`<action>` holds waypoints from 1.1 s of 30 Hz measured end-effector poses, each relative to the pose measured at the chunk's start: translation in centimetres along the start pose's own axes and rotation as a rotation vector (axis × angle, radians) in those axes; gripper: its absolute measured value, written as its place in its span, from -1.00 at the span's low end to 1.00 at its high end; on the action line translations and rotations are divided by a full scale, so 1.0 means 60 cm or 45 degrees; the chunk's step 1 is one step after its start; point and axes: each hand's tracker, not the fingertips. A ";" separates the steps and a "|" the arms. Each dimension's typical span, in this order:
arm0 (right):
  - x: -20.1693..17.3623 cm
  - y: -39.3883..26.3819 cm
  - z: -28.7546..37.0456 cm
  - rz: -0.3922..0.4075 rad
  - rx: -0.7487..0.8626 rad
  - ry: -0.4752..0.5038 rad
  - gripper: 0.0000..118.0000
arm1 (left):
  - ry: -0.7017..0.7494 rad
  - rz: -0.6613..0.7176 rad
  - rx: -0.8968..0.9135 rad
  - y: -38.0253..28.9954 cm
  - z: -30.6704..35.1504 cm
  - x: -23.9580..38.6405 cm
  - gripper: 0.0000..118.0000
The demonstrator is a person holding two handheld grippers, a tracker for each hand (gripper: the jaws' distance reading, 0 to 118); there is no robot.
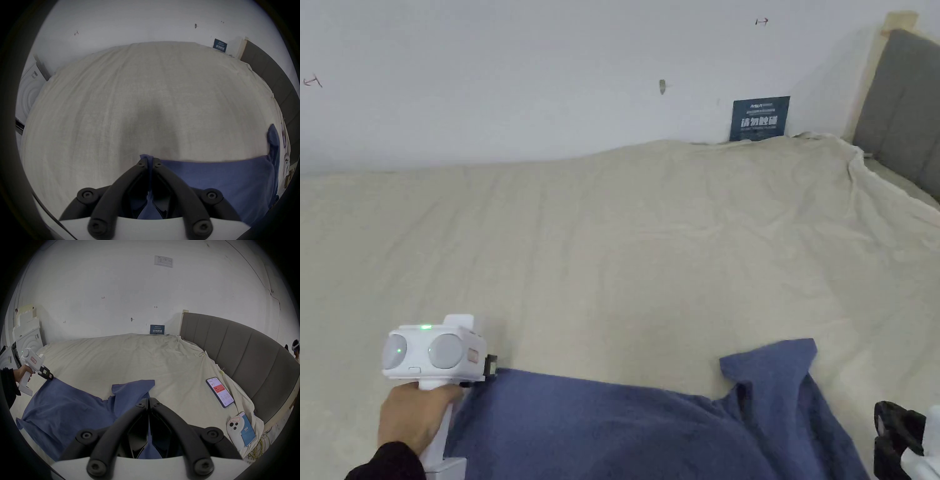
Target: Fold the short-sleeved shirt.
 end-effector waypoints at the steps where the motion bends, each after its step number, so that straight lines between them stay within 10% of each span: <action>1: 0.007 0.002 -0.003 -0.033 -0.020 0.011 -1.00 | -0.032 0.019 0.049 -0.001 0.018 0.002 -1.00; 7: 0.040 0.005 -0.064 -0.153 -0.224 0.076 -0.91 | -0.155 0.040 0.243 -0.019 0.150 -0.014 -1.00; 11: 0.049 -0.010 -0.128 -0.119 -0.375 0.103 0.23 | -0.171 0.041 0.303 -0.036 0.232 -0.016 -1.00; 14: 0.053 -0.031 -0.176 -0.146 -0.468 0.091 0.34 | -0.178 0.048 0.331 -0.042 0.268 -0.022 -1.00; 21: 0.035 -0.070 -0.238 -0.094 -0.648 0.025 0.17 | -0.152 0.083 0.344 -0.054 0.287 -0.032 -1.00; 24: 0.023 -0.072 -0.229 -0.022 -0.619 0.011 -0.18 | -0.149 0.093 0.337 -0.063 0.287 -0.028 -1.00; 26: 0.026 -0.069 -0.223 -0.027 -0.615 0.037 -0.95 | -0.149 0.098 0.334 -0.065 0.282 -0.031 -1.00; 33: 0.047 -0.013 -0.152 -0.059 -0.443 0.118 -0.97 | -0.158 0.141 0.350 -0.078 0.298 -0.043 -1.00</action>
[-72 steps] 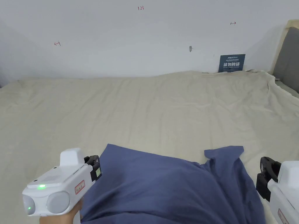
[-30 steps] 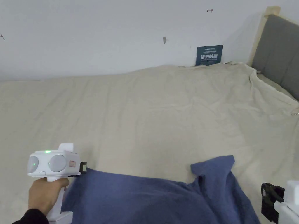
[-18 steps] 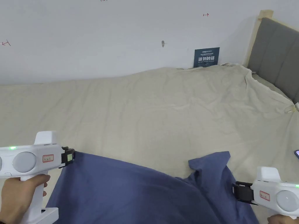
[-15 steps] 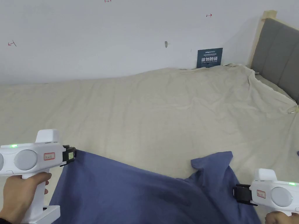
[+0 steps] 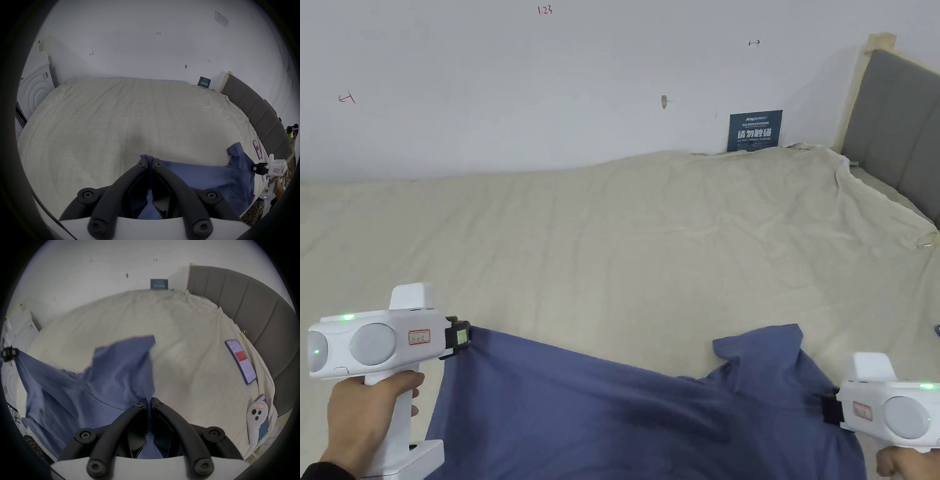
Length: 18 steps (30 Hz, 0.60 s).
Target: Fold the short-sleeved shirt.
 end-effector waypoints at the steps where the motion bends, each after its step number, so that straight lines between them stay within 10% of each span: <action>1: 0.002 0.010 0.022 -0.023 0.042 0.019 -0.97 | 0.000 0.005 0.005 0.001 0.007 -0.002 -1.00; 18: -0.093 0.328 0.271 0.050 0.661 0.277 -0.97 | 0.159 0.080 0.362 0.165 0.207 -0.095 -1.00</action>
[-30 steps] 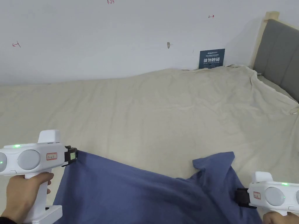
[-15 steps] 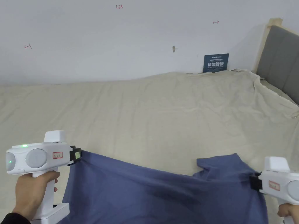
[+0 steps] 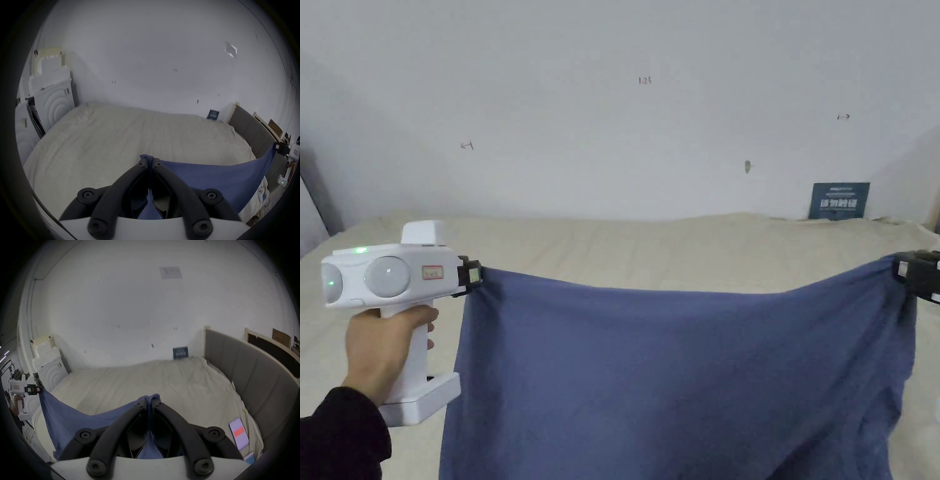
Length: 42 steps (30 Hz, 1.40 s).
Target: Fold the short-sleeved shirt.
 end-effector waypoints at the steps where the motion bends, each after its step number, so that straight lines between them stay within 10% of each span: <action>1: -0.009 0.023 -0.004 0.000 0.021 0.014 -0.97 | 0.011 -0.006 0.022 0.021 0.006 -0.001 -1.00; 22: -0.028 0.343 -0.041 0.130 0.349 -0.021 -0.96 | 0.089 -0.069 0.342 0.300 0.011 0.031 -1.00; 42: 0.068 -0.068 -0.183 -0.078 -0.100 -0.030 -0.97 | 0.065 -0.042 -0.055 -0.057 -0.208 0.036 -1.00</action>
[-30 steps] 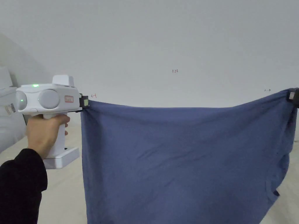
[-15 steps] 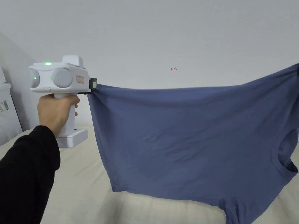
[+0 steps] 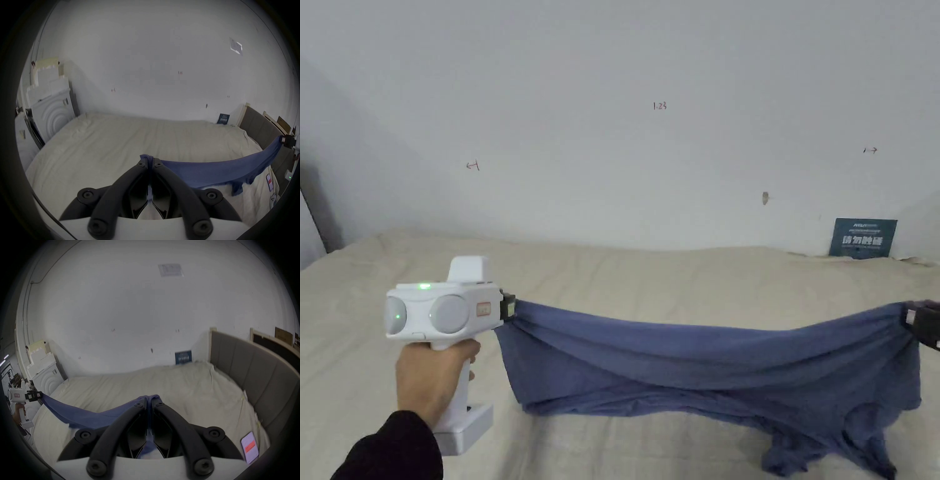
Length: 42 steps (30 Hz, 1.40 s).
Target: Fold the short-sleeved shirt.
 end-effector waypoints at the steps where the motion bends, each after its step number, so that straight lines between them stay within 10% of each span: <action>1: 0.000 -0.028 0.010 -0.015 -0.009 0.004 -0.96 | -0.002 0.011 -0.015 -0.027 0.002 -0.005 -1.00; 26: 0.038 -0.466 0.377 -0.212 -0.324 0.006 -0.96 | 0.026 0.036 -0.417 -0.498 0.266 -0.080 -1.00; 42: 0.057 -0.601 0.336 -0.251 -0.599 -0.199 -0.96 | 0.070 0.067 -0.525 -0.582 0.263 -0.069 -1.00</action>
